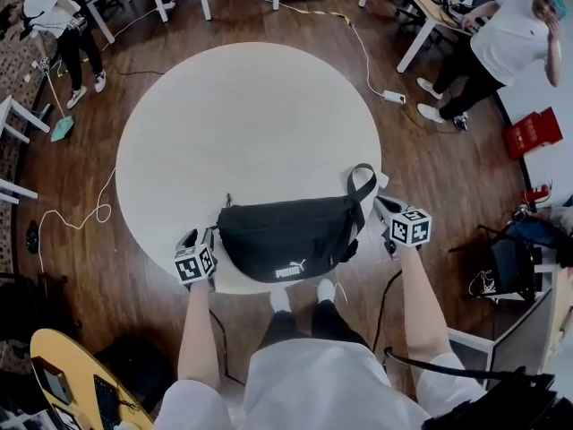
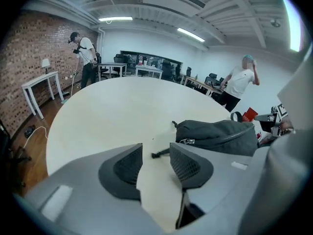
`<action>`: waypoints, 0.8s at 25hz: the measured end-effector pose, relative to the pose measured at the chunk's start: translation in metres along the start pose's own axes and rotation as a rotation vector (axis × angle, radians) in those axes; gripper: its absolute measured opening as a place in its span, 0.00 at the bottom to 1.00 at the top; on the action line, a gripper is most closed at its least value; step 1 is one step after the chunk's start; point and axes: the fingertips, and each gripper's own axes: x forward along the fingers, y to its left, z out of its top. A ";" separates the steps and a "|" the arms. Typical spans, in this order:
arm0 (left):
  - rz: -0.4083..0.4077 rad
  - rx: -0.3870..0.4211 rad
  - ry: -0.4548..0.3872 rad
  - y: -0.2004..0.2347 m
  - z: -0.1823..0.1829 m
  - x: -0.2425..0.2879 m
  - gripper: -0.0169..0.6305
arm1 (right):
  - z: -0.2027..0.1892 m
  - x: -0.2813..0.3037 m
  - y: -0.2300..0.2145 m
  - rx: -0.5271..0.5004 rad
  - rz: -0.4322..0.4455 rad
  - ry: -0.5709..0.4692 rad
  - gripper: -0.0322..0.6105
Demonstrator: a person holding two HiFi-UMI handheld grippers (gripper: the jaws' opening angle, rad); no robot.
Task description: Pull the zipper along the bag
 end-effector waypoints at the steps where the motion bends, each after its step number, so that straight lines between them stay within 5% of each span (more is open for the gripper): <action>1: -0.007 -0.012 -0.019 0.000 0.000 -0.008 0.34 | 0.004 -0.004 0.014 -0.024 0.014 -0.023 0.04; 6: -0.059 0.041 -0.168 -0.027 0.021 -0.063 0.37 | 0.035 -0.044 0.086 -0.065 0.060 -0.188 0.04; 12: -0.149 0.187 -0.423 -0.135 0.062 -0.155 0.40 | 0.086 -0.128 0.171 -0.141 0.111 -0.454 0.07; 20: -0.213 0.222 -0.687 -0.276 0.031 -0.300 0.47 | 0.058 -0.284 0.232 -0.287 0.113 -0.678 0.57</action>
